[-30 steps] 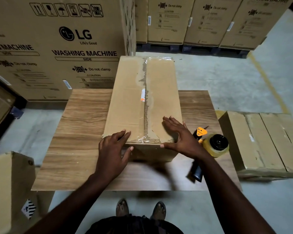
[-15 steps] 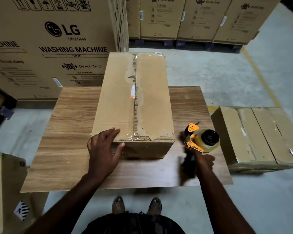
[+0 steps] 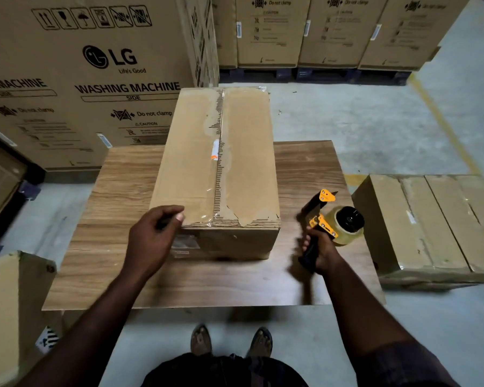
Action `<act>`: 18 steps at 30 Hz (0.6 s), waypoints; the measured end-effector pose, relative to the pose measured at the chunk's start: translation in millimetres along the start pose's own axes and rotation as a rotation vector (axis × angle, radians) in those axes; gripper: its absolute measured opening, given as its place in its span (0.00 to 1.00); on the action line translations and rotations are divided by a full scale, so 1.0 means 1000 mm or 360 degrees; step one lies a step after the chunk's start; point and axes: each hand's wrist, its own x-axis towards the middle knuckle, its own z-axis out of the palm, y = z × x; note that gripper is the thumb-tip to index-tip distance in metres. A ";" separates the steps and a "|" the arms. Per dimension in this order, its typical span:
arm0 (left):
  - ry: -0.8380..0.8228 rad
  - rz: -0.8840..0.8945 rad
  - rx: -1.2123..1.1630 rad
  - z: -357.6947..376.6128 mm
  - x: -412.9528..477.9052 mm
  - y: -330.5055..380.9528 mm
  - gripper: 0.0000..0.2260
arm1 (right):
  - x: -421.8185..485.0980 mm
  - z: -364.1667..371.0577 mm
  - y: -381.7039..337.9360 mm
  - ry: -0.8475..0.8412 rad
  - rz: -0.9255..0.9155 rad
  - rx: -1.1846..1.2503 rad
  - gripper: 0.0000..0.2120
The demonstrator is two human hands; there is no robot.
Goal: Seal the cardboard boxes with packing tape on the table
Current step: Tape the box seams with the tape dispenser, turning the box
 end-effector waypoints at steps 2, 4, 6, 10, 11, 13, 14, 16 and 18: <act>0.0019 -0.0083 -0.0152 0.000 0.002 0.014 0.06 | -0.008 0.017 -0.017 0.0003 -0.0120 0.0048 0.15; -0.0036 -0.0231 -0.0407 0.005 0.006 0.031 0.07 | -0.017 0.032 -0.030 -0.0024 -0.0200 0.0097 0.15; -0.0169 -0.0456 -0.0755 0.015 0.007 0.050 0.08 | -0.031 0.046 -0.039 -0.0063 -0.0286 0.0081 0.15; -0.0392 -0.0869 -0.1359 0.037 0.009 0.083 0.09 | -0.088 0.078 -0.051 -0.0168 -0.0740 -0.0059 0.09; -0.0433 -0.0968 -0.1499 0.041 0.012 0.091 0.08 | -0.106 0.088 -0.055 -0.0232 -0.0843 -0.0092 0.08; -0.0524 -0.1100 -0.1755 0.042 0.024 0.111 0.08 | -0.136 0.105 -0.060 -0.0357 -0.1088 -0.0244 0.08; -0.0596 -0.1125 -0.1842 0.040 0.029 0.122 0.08 | -0.147 0.112 -0.060 -0.0404 -0.1251 -0.0362 0.08; -0.0765 -0.1100 -0.1913 0.034 0.037 0.140 0.12 | -0.163 0.121 -0.059 -0.0453 -0.1578 -0.0672 0.09; -0.0837 -0.1073 -0.2015 0.027 0.037 0.149 0.15 | -0.170 0.125 -0.053 -0.0424 -0.1713 -0.0937 0.10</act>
